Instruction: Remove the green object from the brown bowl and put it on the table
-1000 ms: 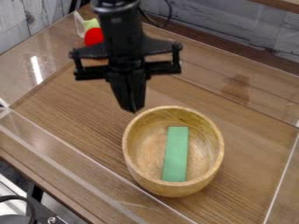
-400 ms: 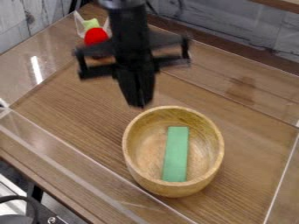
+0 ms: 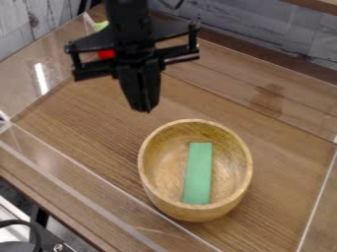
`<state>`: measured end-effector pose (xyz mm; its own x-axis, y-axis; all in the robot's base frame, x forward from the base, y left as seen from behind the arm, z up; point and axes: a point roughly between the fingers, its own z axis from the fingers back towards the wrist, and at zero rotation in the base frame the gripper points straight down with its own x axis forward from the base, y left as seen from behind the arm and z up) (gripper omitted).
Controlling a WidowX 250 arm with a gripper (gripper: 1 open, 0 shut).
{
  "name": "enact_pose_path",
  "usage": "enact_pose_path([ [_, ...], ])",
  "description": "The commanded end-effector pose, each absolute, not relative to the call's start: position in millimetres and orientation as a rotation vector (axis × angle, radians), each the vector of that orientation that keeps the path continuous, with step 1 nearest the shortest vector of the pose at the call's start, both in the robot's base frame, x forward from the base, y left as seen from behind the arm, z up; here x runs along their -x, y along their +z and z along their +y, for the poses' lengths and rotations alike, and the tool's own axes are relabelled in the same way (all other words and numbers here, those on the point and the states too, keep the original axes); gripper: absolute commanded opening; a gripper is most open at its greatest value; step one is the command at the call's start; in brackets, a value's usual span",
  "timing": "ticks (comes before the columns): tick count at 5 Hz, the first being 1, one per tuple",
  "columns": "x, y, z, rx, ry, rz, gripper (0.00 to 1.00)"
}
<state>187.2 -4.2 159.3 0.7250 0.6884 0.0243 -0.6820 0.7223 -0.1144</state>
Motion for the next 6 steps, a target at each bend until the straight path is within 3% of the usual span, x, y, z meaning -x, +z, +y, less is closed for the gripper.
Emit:
enact_pose_path([
  [1,-181.6,153.3,-5.7,0.086,0.763,-0.083,0.0],
  [4,-186.8,150.0,-8.9,0.073,0.957,-0.094,0.0],
  [6,-184.9,109.5,-49.5,0.049,0.875,-0.082,0.0],
])
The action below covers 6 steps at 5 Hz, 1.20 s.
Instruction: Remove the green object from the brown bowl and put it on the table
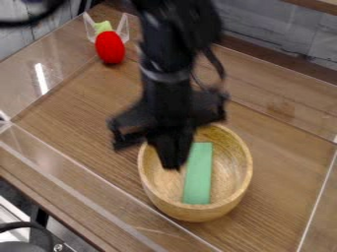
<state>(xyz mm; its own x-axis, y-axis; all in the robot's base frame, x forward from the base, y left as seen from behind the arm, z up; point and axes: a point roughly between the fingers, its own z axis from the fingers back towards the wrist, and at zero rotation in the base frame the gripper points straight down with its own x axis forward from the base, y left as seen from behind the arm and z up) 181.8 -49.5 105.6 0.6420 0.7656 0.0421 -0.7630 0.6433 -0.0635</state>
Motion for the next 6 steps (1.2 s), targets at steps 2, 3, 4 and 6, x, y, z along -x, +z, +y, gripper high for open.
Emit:
enact_pose_path([
  [2,-196.6,70.6,-49.1,0.075,0.937,-0.074,0.0],
  [3,-202.3,61.0,-45.9,0.083,0.979,-0.067,1.0],
  [4,-197.5,58.1,-52.8,0.086,0.919,-0.057,1.0],
  [6,-190.5,52.2,-59.1,0.081,0.865,-0.054,0.0],
])
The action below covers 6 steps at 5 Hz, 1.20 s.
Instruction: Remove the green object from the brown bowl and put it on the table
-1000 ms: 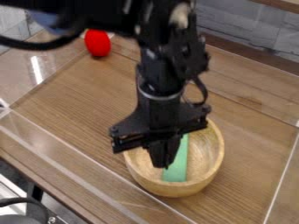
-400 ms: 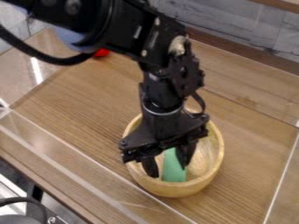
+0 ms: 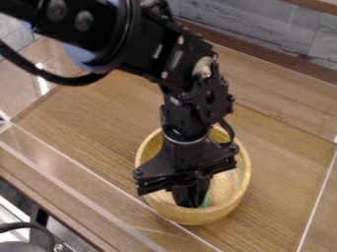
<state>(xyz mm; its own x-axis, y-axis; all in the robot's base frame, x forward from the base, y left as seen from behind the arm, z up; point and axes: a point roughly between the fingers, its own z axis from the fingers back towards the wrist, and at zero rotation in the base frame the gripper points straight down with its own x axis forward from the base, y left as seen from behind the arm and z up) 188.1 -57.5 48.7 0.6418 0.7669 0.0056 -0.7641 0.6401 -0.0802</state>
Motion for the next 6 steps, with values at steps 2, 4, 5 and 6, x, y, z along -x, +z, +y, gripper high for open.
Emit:
enact_pose_path([
  [2,-193.6,49.3,-56.0,0.071,0.925,-0.04,1.0],
  [4,-205.7,43.3,-52.1,0.061,0.94,-0.03,1.0],
  [5,-209.9,44.1,-54.7,0.065,0.924,-0.026,1.0],
  [6,-211.7,32.4,-41.6,0.073,0.883,-0.021,1.0],
])
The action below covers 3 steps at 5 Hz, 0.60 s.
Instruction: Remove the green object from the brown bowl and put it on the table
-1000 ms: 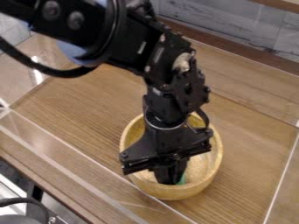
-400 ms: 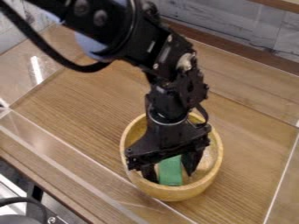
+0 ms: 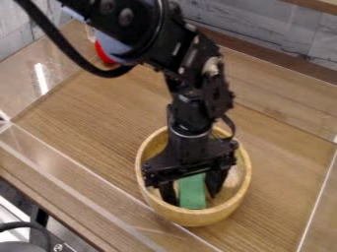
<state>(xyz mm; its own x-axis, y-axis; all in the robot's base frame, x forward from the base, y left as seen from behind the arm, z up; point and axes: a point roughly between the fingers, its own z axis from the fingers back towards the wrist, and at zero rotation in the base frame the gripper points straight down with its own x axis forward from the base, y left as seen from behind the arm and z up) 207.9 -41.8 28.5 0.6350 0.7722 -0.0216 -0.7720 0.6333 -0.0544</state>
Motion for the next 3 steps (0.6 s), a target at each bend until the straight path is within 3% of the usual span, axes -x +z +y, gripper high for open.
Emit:
enact_pose_path([
  [1,-213.3,23.2,-29.0,0.088,0.842,-0.019,1.0],
  [3,-207.3,24.3,-48.5,0.098,0.683,-0.03,1.0],
])
